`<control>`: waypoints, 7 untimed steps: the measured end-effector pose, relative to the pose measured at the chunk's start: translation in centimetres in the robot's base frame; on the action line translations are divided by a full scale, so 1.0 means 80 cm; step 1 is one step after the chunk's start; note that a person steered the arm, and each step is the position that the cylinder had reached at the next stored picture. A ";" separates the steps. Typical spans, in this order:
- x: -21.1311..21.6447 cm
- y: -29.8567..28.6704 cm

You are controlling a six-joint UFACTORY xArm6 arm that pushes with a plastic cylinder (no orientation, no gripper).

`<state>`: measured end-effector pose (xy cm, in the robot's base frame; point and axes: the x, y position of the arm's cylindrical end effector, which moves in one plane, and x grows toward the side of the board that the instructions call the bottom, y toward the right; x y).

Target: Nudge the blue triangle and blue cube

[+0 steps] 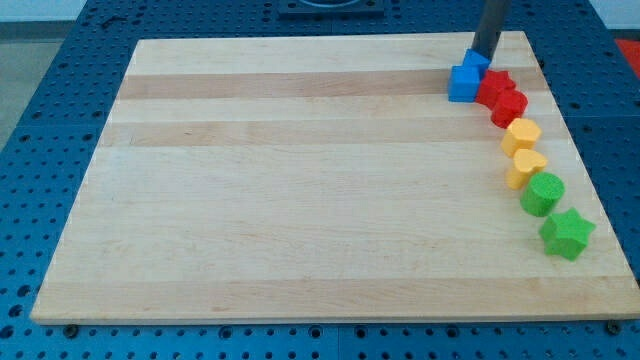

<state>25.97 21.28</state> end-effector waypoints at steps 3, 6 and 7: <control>0.010 -0.006; -0.007 -0.076; 0.025 -0.076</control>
